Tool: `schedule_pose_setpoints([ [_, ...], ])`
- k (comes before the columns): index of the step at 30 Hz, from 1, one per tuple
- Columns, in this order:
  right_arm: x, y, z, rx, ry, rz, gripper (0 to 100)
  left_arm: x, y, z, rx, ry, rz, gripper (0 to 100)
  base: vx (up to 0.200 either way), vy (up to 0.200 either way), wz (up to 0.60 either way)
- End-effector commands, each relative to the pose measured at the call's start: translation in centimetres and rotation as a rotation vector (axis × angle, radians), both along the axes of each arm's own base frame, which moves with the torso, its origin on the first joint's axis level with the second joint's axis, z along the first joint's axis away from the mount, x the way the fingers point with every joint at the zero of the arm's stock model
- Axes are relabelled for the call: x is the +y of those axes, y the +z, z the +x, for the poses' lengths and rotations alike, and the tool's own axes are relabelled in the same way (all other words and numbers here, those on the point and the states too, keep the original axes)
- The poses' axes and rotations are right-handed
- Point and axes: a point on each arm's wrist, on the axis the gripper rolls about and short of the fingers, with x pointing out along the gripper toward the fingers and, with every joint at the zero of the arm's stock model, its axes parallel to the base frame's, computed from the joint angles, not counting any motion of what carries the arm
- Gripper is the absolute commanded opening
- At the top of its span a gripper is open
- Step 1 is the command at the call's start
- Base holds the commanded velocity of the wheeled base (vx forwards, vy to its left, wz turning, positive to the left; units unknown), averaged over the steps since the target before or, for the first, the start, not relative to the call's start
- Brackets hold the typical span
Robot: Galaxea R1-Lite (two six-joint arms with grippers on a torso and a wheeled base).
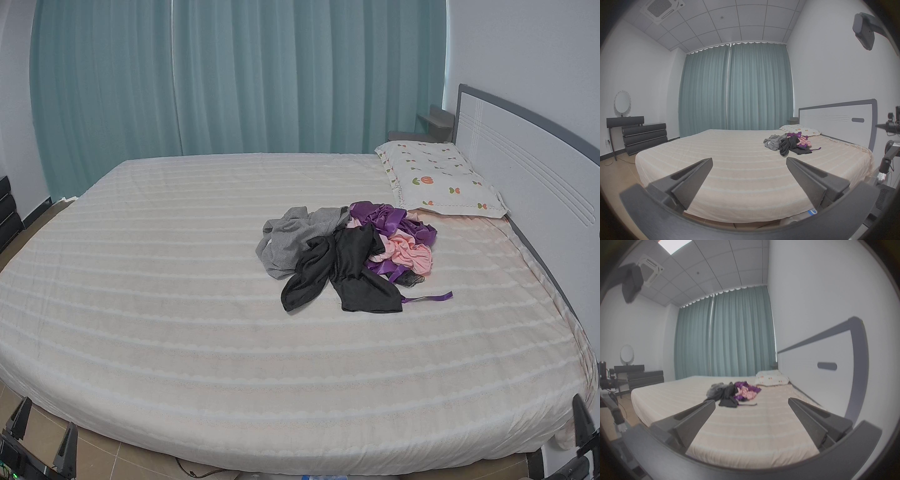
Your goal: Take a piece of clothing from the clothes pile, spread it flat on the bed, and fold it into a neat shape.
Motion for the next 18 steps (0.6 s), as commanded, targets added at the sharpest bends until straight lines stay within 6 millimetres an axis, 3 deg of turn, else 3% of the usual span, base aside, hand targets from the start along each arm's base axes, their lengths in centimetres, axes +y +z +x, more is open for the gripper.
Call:
schedule_pose_setpoints([
  [1,0.1,5.4,1.5,0.047,0.086,-0.018,100,0.0,-0.5,0.0,0.003,-0.001,0.0,100,0.0,0.0,0.0],
  [4,0.2,5.4,3.2,0.143,0.122,-0.026,100,0.0,-0.5,0.0,0.003,-0.001,-0.002,100,0.0,0.0,0.0],
  [5,0.3,5.6,5.0,0.24,0.138,-0.001,100,0.0,-0.5,0.0,0.003,-0.001,0.0,100,0.0,0.0,0.0],
  [8,0.5,5.6,7.0,0.332,0.166,0.008,100,0.0,-0.5,0.0,0.003,-0.001,0.0,100,0.0,0.0,0.0],
  [13,1.8,4.9,14.3,0.578,0.22,0.019,100,0.0,-0.5,0.0,0.003,-0.001,0.0,100,0.0,0.0,0.0],
  [14,1.8,4.9,14.5,0.582,0.22,0.022,100,0.0,-0.5,0.0,0.003,-0.001,0.0,100,0.0,0.0,0.0],
  [15,2.4,4.3,17.2,0.624,0.228,0.04,100,0.0,-0.5,0.0,0.003,-0.001,0.0,100,0.0,0.0,0.0],
  [16,2.5,4.2,17.7,0.626,0.23,0.044,100,0.0,-0.5,0.0,0.003,0.001,0.0,100,0.0,0.0,0.0],
  [18,3.7,2.6,22.1,0.67,0.238,0.063,100,0.0,-0.5,0.0,0.003,-0.001,0.0,100,0.0,0.0,0.0],
])
